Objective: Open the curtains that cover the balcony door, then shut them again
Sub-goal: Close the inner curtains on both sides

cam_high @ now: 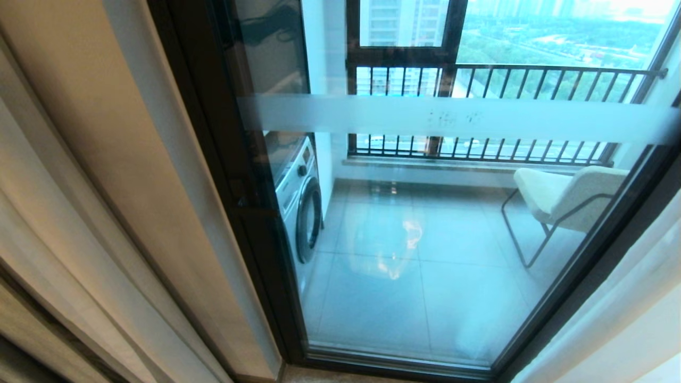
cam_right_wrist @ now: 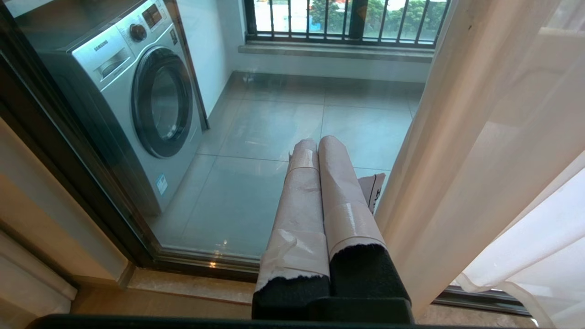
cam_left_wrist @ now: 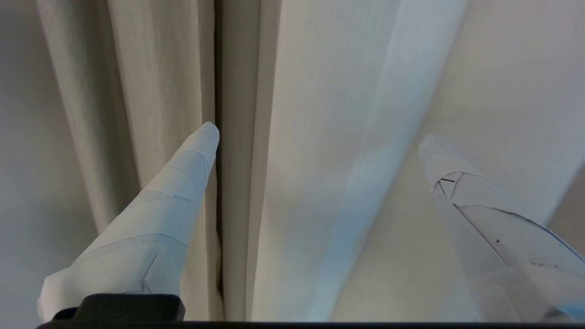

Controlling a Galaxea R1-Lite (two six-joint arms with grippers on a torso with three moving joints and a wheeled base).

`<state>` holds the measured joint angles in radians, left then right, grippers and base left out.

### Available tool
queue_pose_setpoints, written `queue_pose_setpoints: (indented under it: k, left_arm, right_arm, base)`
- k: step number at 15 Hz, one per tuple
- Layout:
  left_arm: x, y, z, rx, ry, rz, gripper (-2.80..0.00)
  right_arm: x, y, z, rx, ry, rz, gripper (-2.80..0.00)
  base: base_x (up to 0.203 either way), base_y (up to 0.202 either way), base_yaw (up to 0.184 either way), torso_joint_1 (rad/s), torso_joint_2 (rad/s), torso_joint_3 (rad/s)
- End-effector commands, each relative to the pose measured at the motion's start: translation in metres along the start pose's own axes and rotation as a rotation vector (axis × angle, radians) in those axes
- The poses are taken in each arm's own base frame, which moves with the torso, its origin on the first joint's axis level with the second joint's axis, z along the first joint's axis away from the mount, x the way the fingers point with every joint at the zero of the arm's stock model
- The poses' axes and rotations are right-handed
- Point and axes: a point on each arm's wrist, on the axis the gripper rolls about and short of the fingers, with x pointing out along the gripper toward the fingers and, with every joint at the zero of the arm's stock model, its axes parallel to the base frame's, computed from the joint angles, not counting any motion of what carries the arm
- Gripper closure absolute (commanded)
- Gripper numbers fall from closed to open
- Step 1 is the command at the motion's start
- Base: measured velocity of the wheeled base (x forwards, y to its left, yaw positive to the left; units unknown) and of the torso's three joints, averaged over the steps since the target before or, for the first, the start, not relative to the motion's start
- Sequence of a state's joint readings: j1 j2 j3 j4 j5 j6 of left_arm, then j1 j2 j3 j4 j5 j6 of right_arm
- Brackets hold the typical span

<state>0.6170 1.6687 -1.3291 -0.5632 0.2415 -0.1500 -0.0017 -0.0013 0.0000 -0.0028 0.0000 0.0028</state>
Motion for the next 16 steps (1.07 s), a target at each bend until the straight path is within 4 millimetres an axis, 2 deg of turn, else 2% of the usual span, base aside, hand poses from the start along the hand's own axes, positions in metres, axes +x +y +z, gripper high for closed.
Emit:
queue_pose_setpoints:
  k: [1, 9, 16]
  left_arm:
    - [0.017, -0.002, -0.007, -0.002, -0.002, 0.003, -2.8]
    - [0.068, -0.007, -0.017, -0.011, -0.055, -0.031, -2.8]
    - [0.083, -0.023, -0.021, -0.024, -0.083, -0.088, -2.8]
  right_arm:
    - [0.0, 0.0, 0.0, 0.0, 0.001, 0.0, 0.0]
    - [0.0, 0.0, 0.0, 0.0, 0.001, 0.0, 0.0]
    - [0.0, 0.0, 0.0, 0.0, 0.001, 0.0, 0.0]
  base:
    - [0.0, 0.0, 0.0, 0.0, 0.0, 0.0]
    - [0.0, 0.0, 0.0, 0.0, 0.0, 0.0]
    - [0.0, 0.0, 0.0, 0.0, 0.0, 0.0]
